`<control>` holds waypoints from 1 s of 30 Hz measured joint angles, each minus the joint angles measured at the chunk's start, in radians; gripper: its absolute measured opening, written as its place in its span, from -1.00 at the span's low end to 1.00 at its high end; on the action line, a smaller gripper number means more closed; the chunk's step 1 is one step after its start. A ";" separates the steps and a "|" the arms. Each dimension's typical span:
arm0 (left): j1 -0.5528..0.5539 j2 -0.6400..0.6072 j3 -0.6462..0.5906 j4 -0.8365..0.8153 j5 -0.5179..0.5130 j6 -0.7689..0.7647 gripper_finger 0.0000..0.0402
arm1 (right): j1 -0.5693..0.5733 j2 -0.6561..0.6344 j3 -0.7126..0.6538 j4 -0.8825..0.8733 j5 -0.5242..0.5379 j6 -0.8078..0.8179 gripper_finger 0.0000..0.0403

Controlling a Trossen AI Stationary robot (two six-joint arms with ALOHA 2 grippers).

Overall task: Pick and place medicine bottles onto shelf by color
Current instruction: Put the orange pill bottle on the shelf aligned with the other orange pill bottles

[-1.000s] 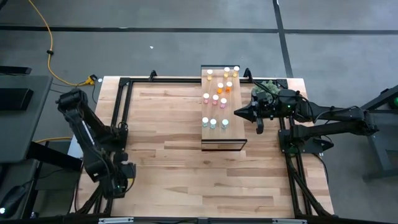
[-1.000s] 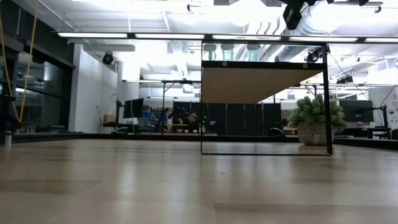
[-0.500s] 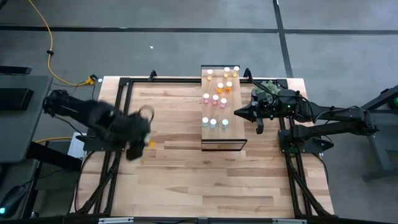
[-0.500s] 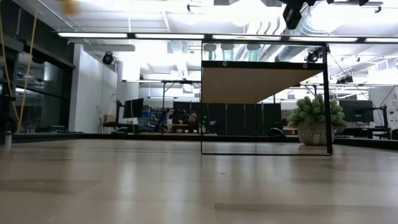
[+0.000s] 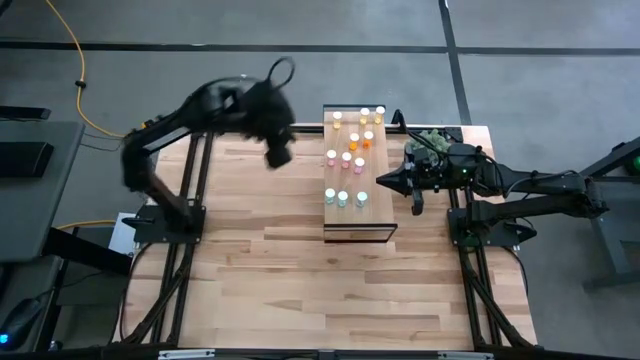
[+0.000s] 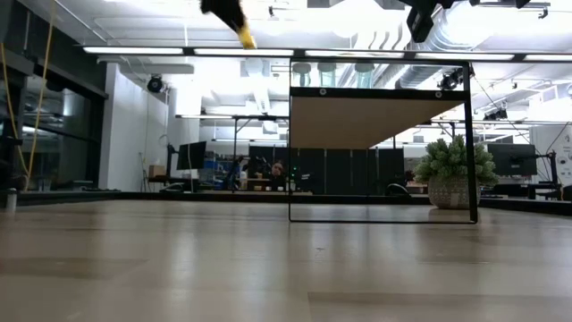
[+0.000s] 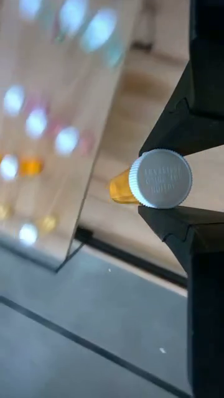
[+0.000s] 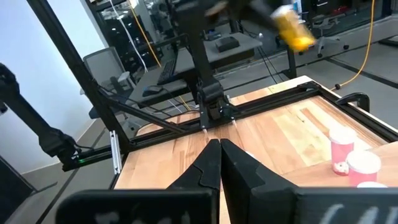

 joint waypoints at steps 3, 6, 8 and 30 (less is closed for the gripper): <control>0.064 0.125 0.123 -0.002 0.034 0.002 -0.46 | 0.000 0.000 0.000 0.000 0.003 0.003 -1.00; 0.101 0.236 0.210 -0.002 0.084 -0.005 -0.46 | 0.000 0.000 0.000 0.000 0.003 0.018 -1.00; 0.114 0.300 0.240 -0.006 0.110 -0.008 -0.46 | 0.000 0.000 0.000 0.000 0.003 0.027 -1.00; 0.121 0.509 0.253 0.150 0.217 -0.045 -0.46 | 0.000 0.000 0.000 -0.002 0.060 0.056 -1.00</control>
